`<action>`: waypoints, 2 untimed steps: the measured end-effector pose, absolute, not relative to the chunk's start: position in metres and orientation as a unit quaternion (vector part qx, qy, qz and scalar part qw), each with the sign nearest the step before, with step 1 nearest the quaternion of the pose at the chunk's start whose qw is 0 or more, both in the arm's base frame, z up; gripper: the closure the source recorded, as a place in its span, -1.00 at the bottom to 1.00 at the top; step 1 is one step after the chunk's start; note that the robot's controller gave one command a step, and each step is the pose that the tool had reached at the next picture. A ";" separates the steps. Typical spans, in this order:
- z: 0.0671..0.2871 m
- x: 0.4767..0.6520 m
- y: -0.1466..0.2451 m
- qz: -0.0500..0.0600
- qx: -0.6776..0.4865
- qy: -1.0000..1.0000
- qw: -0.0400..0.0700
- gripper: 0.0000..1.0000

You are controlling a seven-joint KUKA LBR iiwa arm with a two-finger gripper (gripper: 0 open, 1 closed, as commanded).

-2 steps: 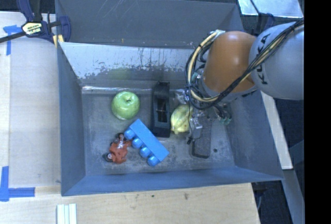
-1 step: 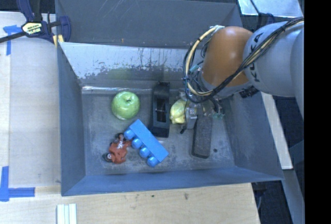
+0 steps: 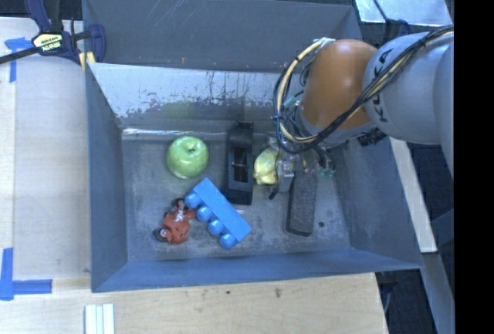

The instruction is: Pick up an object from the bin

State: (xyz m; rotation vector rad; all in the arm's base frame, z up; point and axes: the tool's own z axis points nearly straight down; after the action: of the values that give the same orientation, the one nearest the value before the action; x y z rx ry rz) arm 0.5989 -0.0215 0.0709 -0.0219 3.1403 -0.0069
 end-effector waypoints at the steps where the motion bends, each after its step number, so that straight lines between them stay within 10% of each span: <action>1: 0.116 0.590 -0.023 -0.002 -0.008 1.000 -0.003 1.00; 2: 0.157 0.595 -0.032 -0.002 -0.022 1.000 0.003 1.00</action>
Offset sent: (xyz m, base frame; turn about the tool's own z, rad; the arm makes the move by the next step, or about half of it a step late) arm -0.0048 -0.0119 0.0860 -0.0322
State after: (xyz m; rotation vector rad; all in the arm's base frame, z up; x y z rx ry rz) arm 0.5950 -0.0325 0.1566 -0.0701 3.1343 -0.0073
